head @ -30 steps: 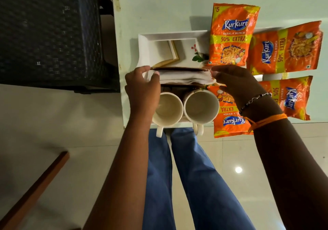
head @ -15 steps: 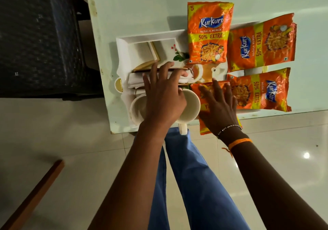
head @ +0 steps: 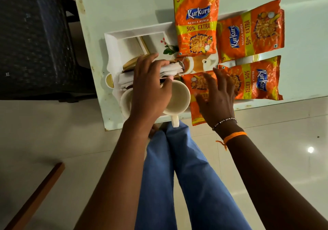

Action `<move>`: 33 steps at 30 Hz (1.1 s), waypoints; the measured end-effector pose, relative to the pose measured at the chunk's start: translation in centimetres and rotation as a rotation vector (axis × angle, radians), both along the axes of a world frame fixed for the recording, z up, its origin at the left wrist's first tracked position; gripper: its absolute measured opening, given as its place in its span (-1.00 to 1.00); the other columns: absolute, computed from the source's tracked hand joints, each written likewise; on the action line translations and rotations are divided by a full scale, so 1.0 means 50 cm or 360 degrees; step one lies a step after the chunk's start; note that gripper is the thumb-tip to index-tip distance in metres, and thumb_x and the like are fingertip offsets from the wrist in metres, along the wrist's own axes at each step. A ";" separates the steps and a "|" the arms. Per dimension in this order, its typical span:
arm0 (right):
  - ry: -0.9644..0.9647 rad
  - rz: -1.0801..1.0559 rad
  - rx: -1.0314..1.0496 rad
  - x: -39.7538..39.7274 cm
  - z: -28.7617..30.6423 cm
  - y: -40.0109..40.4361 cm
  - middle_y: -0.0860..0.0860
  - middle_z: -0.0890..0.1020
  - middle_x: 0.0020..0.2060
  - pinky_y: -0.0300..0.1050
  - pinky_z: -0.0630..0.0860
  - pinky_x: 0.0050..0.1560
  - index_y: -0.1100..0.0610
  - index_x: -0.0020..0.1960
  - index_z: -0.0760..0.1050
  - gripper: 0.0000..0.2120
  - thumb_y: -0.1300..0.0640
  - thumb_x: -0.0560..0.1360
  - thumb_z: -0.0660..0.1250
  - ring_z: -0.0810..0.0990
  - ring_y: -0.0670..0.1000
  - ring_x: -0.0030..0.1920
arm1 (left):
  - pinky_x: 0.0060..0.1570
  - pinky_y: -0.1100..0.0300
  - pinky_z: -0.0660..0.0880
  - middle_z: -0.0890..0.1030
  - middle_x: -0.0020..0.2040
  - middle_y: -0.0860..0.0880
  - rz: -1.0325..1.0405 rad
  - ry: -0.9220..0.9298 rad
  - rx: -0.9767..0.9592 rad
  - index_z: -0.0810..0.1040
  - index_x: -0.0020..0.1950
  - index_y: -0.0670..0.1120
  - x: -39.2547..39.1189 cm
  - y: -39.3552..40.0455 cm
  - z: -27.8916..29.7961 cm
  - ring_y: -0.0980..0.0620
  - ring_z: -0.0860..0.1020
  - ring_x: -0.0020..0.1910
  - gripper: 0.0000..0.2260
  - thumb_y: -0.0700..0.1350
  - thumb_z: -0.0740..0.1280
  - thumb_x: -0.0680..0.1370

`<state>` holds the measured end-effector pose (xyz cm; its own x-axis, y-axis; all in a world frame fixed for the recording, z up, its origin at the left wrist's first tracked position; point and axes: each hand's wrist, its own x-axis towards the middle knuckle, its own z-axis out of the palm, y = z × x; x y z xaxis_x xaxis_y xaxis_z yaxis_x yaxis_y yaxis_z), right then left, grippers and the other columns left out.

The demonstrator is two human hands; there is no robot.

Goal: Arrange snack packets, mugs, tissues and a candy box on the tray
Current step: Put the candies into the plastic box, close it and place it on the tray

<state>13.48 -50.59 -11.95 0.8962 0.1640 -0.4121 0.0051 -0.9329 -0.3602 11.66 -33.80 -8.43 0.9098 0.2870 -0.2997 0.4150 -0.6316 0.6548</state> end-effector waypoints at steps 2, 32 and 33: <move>-0.0243 -0.0165 0.0081 -0.009 0.013 -0.020 0.21 0.35 0.37 0.00 0.15 0.36 0.20 0.31 0.37 -0.58 0.11 0.48 0.28 0.24 0.27 0.38 | 0.34 0.05 0.28 0.45 0.28 -0.03 0.0167 -0.0169 -0.0046 0.52 0.15 -0.09 -0.018 -0.003 0.012 -0.01 0.30 0.34 -0.77 -0.13 0.27 0.51; 0.0352 -0.1946 0.1139 0.009 -0.044 -0.182 0.14 0.52 0.14 -0.14 0.60 0.02 0.18 0.31 0.37 -0.62 0.40 0.53 0.11 0.53 0.05 0.04 | -0.24 0.11 0.54 0.40 0.34 -0.14 0.1440 0.0349 -0.1136 0.31 0.34 0.05 -0.218 0.048 -0.108 -0.20 0.47 0.25 -0.60 -0.24 0.19 0.54; 0.0365 -0.1925 0.1142 0.012 -0.045 -0.185 0.14 0.51 0.21 -0.22 0.62 -0.10 0.18 0.32 0.36 -0.61 0.41 0.53 0.12 0.52 0.05 0.08 | -0.23 0.10 0.54 0.41 0.33 -0.13 0.1469 0.0296 -0.1166 0.32 0.34 0.04 -0.219 0.046 -0.107 -0.19 0.47 0.24 -0.61 -0.23 0.20 0.54</move>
<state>14.06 -59.82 -14.21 0.5586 -0.4097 -0.7212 -0.7721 0.0610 -0.6326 0.70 -31.51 -13.77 0.3750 0.5156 -0.7704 0.6427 0.4543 0.6169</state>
